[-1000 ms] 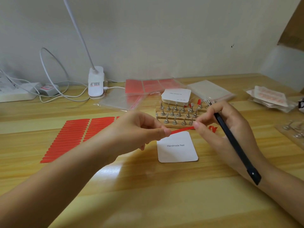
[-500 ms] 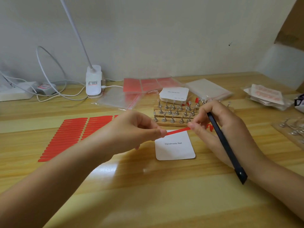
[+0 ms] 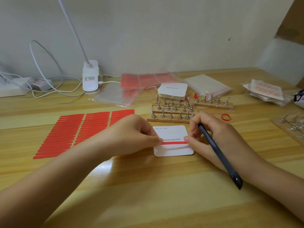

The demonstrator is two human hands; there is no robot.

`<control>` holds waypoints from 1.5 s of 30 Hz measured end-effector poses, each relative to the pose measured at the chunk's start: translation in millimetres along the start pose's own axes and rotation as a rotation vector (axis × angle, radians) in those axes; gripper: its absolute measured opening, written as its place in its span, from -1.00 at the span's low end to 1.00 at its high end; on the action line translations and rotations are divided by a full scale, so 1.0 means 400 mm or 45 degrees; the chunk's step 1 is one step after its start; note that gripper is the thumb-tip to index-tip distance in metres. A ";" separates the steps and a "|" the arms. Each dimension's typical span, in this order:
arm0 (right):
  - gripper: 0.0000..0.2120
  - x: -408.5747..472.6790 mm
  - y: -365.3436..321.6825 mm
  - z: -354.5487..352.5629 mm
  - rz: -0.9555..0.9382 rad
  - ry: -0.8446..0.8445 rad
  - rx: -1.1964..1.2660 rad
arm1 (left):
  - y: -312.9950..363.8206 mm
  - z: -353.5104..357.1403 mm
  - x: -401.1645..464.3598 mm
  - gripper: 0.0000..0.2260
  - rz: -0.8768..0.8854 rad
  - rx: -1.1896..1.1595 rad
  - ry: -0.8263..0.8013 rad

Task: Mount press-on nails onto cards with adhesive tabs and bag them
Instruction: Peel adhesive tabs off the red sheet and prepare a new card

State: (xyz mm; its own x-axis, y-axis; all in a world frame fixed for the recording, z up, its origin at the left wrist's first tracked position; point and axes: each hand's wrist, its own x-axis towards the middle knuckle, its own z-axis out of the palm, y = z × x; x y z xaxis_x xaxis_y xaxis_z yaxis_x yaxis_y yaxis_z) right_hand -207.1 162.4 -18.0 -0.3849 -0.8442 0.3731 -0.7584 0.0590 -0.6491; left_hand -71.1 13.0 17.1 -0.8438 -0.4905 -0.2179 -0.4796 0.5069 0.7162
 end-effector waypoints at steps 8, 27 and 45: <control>-0.79 0.004 0.004 0.008 -0.011 -0.005 -0.022 | -0.002 0.006 0.007 -0.84 0.008 0.065 -0.010; -0.83 0.000 0.000 0.007 -0.049 -0.053 -0.114 | 0.011 0.013 0.009 -0.78 -0.006 0.176 -0.029; -0.77 -0.009 -0.001 0.012 -0.195 -0.006 -0.469 | 0.016 0.023 0.014 -0.79 0.000 0.222 -0.013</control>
State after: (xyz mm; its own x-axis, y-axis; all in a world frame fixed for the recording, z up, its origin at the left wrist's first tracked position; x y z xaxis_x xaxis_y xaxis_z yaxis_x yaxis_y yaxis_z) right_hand -202.7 162.7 -22.2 -0.2506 -0.8606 0.4435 -0.9451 0.1182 -0.3045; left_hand -81.1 19.9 14.2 -0.8458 -0.4836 -0.2252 -0.5133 0.6225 0.5908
